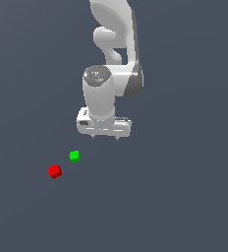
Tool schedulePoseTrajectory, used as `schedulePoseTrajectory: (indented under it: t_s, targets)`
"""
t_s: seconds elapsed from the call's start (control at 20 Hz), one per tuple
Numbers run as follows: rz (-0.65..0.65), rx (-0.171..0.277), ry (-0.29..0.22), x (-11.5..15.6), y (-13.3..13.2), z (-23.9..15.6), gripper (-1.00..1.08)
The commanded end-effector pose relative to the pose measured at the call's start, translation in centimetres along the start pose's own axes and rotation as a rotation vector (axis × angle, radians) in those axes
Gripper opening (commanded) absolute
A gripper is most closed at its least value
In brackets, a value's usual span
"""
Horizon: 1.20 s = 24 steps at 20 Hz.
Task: Stack the red cube on top of the green cube.
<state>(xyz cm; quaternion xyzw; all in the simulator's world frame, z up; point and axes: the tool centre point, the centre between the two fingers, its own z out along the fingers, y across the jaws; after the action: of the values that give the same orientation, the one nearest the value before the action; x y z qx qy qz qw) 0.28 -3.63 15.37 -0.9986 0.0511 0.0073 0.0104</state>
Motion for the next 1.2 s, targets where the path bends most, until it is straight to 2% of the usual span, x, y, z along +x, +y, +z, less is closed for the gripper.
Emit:
schedulePoseTrajectory:
  t_s: [0.0, 0.55, 0.8, 1.15]
  targets:
    - [0.0, 0.0, 0.0, 0.0, 0.0, 0.0, 1.0]
    - [-0.047, -0.002, 0.001, 0.5, 2.1, 0.7, 1.0]
    - [-0.099, -0.004, 0.002, 1.1, 4.5, 1.5, 1.0]
    - [-0.204, -0.009, 0.003, 2.8, 9.1, 3.0, 1.0]
